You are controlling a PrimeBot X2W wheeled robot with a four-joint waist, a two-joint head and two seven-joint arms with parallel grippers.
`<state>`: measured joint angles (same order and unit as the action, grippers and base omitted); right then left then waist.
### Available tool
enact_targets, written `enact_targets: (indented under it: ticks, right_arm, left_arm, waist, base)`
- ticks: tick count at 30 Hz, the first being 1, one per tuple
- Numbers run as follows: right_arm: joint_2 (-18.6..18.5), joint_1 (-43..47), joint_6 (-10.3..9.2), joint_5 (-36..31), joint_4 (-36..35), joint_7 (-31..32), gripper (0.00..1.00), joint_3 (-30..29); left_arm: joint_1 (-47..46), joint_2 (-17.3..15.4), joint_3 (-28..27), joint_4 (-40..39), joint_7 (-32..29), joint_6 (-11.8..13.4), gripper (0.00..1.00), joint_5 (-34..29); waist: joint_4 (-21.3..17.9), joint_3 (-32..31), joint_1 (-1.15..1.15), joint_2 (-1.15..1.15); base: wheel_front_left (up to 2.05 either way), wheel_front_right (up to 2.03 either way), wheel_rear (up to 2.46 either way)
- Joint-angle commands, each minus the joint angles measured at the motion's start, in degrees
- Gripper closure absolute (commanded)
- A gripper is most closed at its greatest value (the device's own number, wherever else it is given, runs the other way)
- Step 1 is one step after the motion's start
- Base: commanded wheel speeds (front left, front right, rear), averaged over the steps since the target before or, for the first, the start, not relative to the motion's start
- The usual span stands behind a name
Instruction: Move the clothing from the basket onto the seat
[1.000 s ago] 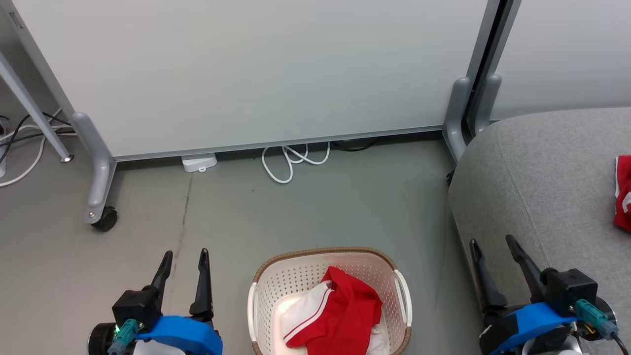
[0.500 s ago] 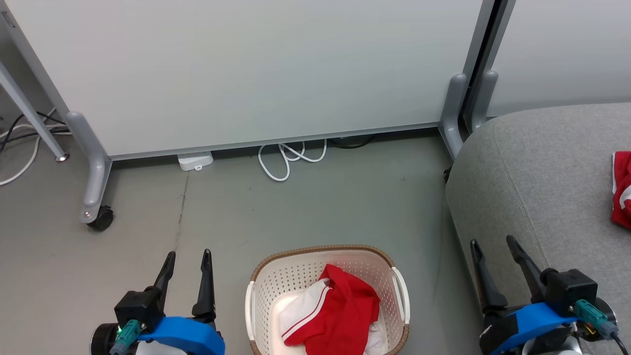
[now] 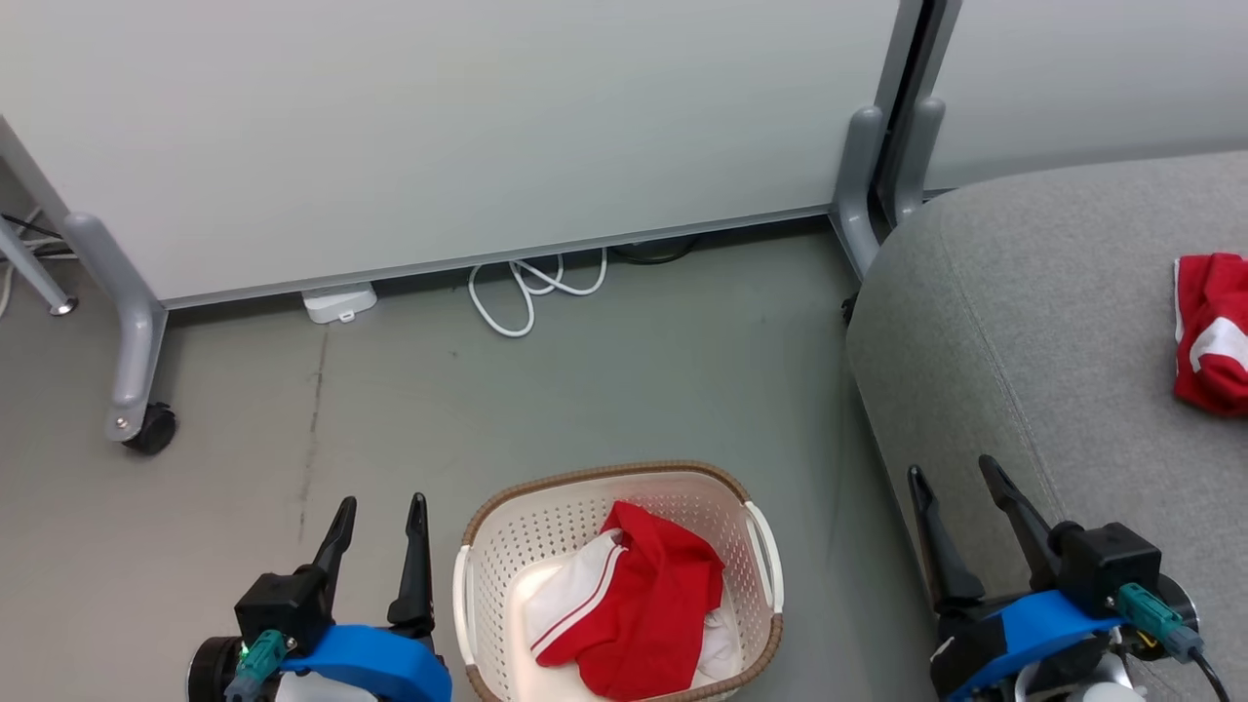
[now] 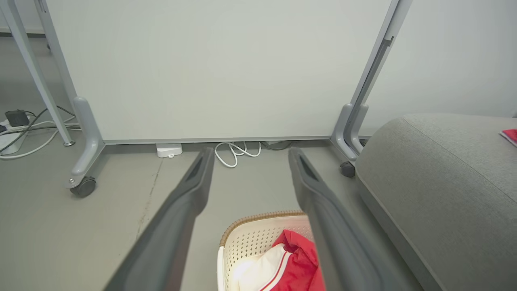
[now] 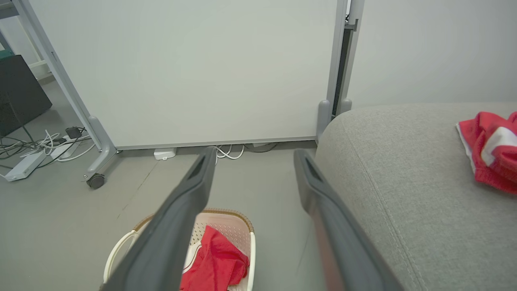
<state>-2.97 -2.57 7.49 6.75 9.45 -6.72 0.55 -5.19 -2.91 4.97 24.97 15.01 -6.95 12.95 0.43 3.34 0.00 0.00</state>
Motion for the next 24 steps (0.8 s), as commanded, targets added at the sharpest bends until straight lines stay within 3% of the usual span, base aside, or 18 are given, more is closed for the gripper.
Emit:
enact_targets:
  ticks: [1, 13, 24]
  right_arm:
    - [0.1, -1.2, 0.01, 0.4, -0.4, -0.2, 0.0, 0.5]
    - [0.1, -6.1, 0.01, 0.8, -1.0, -1.7, 0.0, 6.1]
    - [0.1, -12.8, 0.01, 3.0, -0.2, -5.0, 0.0, 11.4]
  left_arm:
    - [-1.0, 0.0, 0.1, 0.0, 0.3, -0.1, 0.0, -0.2]
    - [-7.0, -0.2, 2.0, 4.4, 0.2, -0.5, 0.0, -1.6]
    - [-18.2, -4.0, 8.1, 14.6, 0.2, -0.5, 0.0, -1.4]
  waist:
    - [-1.5, 1.5, 0.0, 0.0]
    - [-10.4, 12.9, 0.0, 0.0]
    - [-16.7, 25.1, 0.0, 0.0]
  base:
    - [0.0, 0.0, 0.0]
    - [0.0, 0.0, 0.0]
    - [0.0, 0.0, 0.0]
